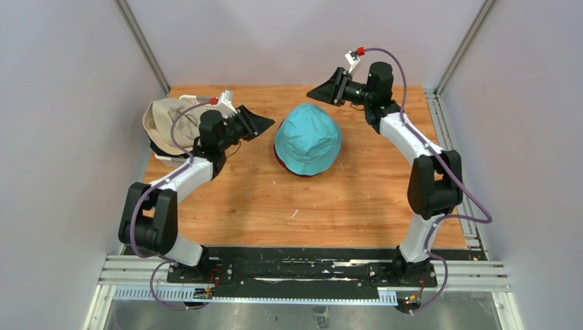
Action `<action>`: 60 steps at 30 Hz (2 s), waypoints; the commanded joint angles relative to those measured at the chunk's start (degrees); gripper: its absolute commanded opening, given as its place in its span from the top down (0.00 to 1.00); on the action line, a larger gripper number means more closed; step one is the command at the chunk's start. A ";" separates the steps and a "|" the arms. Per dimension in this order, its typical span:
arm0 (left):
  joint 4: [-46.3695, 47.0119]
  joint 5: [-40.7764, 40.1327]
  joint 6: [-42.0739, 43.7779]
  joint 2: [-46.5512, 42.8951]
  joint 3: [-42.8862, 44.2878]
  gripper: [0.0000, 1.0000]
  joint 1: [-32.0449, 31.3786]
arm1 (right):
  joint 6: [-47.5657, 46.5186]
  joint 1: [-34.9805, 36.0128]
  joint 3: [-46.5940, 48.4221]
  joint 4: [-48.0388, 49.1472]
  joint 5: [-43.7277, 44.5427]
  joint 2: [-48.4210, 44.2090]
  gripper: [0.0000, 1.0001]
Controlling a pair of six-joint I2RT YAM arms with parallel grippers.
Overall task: Stack the hats
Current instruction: Stack the hat on the hat.
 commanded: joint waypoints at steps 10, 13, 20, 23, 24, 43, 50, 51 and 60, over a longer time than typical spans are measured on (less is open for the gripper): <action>1.83 -6.29 2.21 10.61 -0.96 0.63 -1.99 | -10.70 -5.21 -13.66 -7.59 8.05 -15.61 0.47; 5.49 -6.77 -0.19 12.46 -1.29 0.63 -1.49 | -11.05 -6.26 -16.82 -7.40 8.29 -17.38 0.47; 13.77 -3.51 -5.53 18.34 -0.99 0.63 0.91 | -11.18 -7.52 -20.06 -7.17 7.47 -19.15 0.47; 14.91 -2.54 -6.24 19.80 -0.66 0.63 1.08 | -10.97 -7.86 -20.38 -6.90 7.24 -19.18 0.47; 15.12 -2.40 -6.29 20.01 -0.65 0.63 1.08 | -10.73 -7.93 -20.47 -6.65 7.14 -19.11 0.47; 28.66 2.23 -14.30 25.55 -1.93 0.63 1.52 | -9.24 -8.36 -21.15 -4.57 5.73 -18.40 0.48; 32.38 3.70 -16.24 26.91 -1.95 0.63 1.52 | -8.92 -8.41 -21.43 -4.12 5.51 -18.12 0.48; 32.91 4.11 -16.64 27.24 -1.95 0.63 1.52 | -8.92 -8.43 -21.44 -4.17 5.53 -18.17 0.48; 34.45 4.58 -17.70 28.88 -2.44 0.63 1.60 | -8.65 -8.59 -21.71 -3.66 5.23 -18.19 0.48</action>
